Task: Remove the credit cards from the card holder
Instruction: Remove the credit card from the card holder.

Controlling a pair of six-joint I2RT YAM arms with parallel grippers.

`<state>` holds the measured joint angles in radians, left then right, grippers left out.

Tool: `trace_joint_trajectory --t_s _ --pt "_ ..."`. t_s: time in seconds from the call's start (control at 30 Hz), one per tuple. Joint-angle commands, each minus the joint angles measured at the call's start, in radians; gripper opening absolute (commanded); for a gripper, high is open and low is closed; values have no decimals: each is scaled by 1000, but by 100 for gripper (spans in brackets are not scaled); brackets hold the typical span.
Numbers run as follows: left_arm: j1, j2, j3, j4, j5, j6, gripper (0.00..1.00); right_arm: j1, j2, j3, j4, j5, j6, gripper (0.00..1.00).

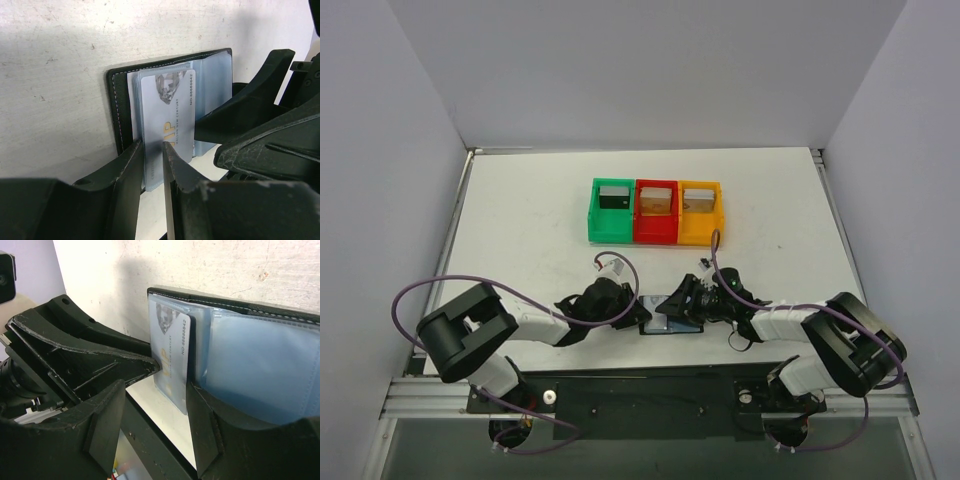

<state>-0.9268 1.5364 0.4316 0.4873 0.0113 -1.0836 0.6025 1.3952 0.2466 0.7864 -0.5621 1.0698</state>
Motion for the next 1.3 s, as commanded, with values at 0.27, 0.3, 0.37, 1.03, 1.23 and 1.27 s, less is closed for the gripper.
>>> trace_joint_trajectory --t_s 0.27,0.3,0.37,1.03,1.23,1.27 --pt "-6 -42 -36 -61 -2 7 34 8 -44 22 53 -32 -13 47" --pt "-6 -50 -40 -64 -4 7 34 10 -42 22 51 -30 -13 47" --pt "-1 -74 -44 -81 -4 10 35 8 -42 20 48 -28 -16 47" --pt "5 -222 -30 -254 -80 56 49 10 -35 28 22 -27 -33 47" --pt "8 -314 -19 -348 -122 83 53 8 -42 29 -6 -18 -47 47" --pt "9 -323 -28 -352 -125 86 54 8 -44 31 -12 -16 -48 47"
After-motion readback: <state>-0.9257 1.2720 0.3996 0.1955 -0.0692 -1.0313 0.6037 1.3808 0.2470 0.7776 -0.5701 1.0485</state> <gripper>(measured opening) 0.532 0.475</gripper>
